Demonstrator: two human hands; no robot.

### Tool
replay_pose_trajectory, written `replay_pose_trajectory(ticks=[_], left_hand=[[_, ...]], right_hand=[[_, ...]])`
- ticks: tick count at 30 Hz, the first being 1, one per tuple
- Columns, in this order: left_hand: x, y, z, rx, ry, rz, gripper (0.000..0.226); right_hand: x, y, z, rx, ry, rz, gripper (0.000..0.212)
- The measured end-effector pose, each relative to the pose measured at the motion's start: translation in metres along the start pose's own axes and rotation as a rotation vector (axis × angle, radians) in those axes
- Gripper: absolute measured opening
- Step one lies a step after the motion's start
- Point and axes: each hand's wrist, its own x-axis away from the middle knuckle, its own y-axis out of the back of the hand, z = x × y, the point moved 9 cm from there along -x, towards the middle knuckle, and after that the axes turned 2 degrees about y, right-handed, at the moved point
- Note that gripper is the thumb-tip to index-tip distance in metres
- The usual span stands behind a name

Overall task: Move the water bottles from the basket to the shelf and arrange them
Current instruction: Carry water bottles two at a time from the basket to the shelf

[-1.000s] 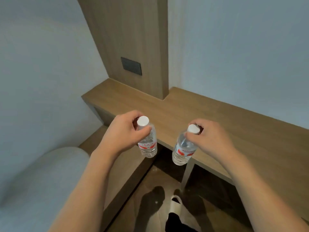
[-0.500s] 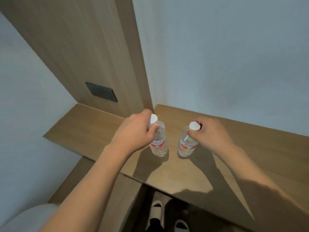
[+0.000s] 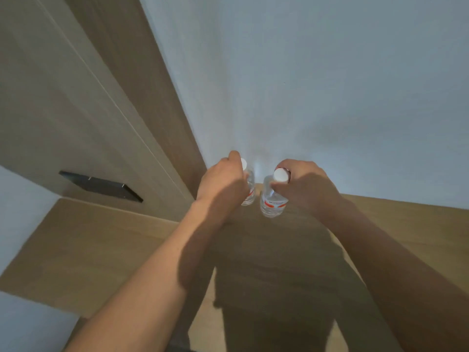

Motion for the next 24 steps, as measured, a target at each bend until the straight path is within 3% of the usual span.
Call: replay_pose_trajectory(ticks=[3,8,18,24], left_hand=[[-0.015,-0.003,0.003,-0.039,-0.034,-0.043,0.020],[-0.029,-0.010,0.003,-0.058,-0.062,-0.044,0.019],[-0.003,-0.018,-0.014,-0.122,-0.038,0.086,0.029],[0.027,-0.034,0.003,-0.054,0.007,0.179,0.031]], right_hand=[[-0.014,-0.002,0.003,0.005,0.066,-0.072,0.020],[-0.024,0.002,-0.008,0.058,0.013,-0.050,0.019],[-0.018,0.024,-0.052,0.086,-0.091,-0.096,0.022],[-0.015,0.021,-0.066,-0.030,-0.091,-0.149,0.018]])
